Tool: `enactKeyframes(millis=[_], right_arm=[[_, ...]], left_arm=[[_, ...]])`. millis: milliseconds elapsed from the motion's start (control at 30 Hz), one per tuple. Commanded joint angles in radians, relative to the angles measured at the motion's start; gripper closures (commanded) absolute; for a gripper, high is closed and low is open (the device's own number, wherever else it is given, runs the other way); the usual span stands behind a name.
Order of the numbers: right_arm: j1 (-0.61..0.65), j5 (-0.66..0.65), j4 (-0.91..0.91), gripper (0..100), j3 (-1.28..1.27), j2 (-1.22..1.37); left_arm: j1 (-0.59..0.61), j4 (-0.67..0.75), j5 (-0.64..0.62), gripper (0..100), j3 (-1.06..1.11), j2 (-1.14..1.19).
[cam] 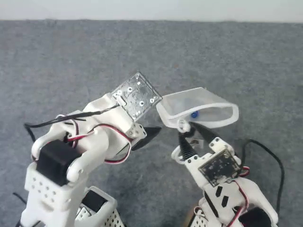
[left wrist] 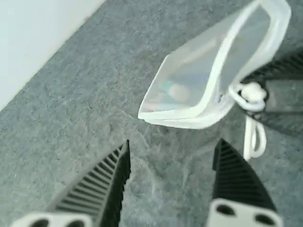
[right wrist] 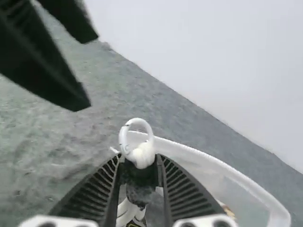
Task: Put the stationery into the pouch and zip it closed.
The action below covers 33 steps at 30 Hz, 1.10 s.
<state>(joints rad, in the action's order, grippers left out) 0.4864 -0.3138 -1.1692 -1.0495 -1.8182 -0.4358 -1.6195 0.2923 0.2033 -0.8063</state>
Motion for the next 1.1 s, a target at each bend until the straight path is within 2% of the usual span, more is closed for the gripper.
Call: enactKeyframes(millis=[0, 300, 533, 800, 1067], right_arm=[[-0.082, -0.031, -0.018, 99.4, 0.081, 0.001], [-0.127, -0.034, -0.041, 99.3, 0.097, 0.001], [-0.127, -0.034, -0.041, 99.3, 0.097, 0.001], [-0.127, -0.032, -0.041, 99.3, 0.094, 0.001], [-0.127, -0.029, -0.030, 99.3, 0.092, 0.001]], left_arm=[[-0.058, 0.037, 0.014, 73, 0.050, -0.031], [-0.183, 0.298, 0.005, 73, 0.285, -0.031], [-0.189, 0.531, 0.005, 73, 0.438, -0.031], [-0.190, 0.743, -0.109, 73, 0.559, -0.031], [-0.249, 0.887, -0.135, 87, 0.650, -0.031]])
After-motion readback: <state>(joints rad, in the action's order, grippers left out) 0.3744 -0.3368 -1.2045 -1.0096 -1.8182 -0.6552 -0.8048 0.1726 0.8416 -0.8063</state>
